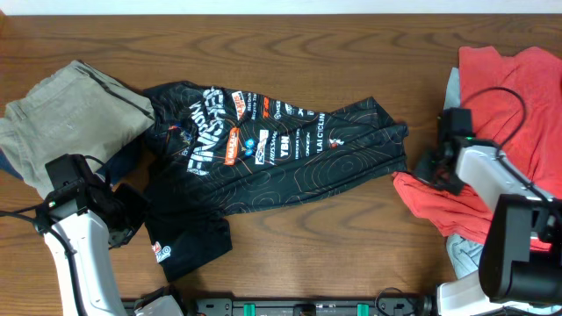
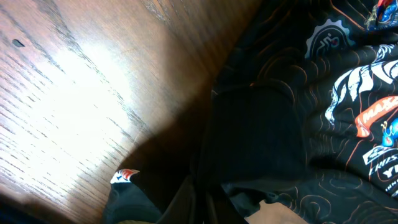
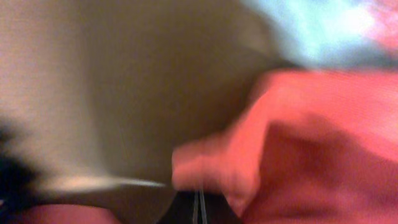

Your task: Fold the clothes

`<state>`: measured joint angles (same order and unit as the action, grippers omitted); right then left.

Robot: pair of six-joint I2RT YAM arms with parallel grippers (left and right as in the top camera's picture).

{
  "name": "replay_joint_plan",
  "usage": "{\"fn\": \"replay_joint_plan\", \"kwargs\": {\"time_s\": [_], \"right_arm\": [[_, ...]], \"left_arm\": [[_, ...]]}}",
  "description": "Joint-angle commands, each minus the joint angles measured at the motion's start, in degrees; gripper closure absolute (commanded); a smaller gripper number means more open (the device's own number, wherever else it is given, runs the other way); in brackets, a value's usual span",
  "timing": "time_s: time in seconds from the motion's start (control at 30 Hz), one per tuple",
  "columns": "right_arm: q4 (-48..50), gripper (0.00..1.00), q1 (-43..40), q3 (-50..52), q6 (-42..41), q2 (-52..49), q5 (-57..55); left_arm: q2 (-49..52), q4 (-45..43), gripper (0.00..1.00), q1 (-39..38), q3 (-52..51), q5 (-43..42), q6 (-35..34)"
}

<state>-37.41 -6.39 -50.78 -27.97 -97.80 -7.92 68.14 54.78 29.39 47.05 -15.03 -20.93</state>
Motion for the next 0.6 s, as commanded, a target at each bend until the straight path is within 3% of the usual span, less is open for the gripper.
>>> {"fn": "replay_joint_plan", "kwargs": {"time_s": [0.0,0.23,0.37,0.47,0.57], "right_arm": [[-4.96,0.98,-5.84,1.79,-11.41,-2.93,-11.17],[-4.26,0.87,-21.84,1.09,-13.4,-2.93,-16.72],[-4.79,0.87,-30.25,-3.08,-13.38,-2.93,-15.15],[-5.86,0.91,-34.12,-7.69,-10.71,-2.91,-3.43],[-3.26,0.94,-34.69,-10.95,3.37,-2.91,15.98]], "left_arm": [[0.07,0.11,0.94,0.33,0.81,0.55,0.31],[0.07,0.0,0.94,0.33,0.81,0.55,0.31],[0.07,0.0,0.94,0.33,0.81,0.55,0.31],[0.07,0.0,0.94,0.33,0.81,0.55,0.26],[0.07,0.0,0.94,0.33,0.81,0.55,0.09]]}}
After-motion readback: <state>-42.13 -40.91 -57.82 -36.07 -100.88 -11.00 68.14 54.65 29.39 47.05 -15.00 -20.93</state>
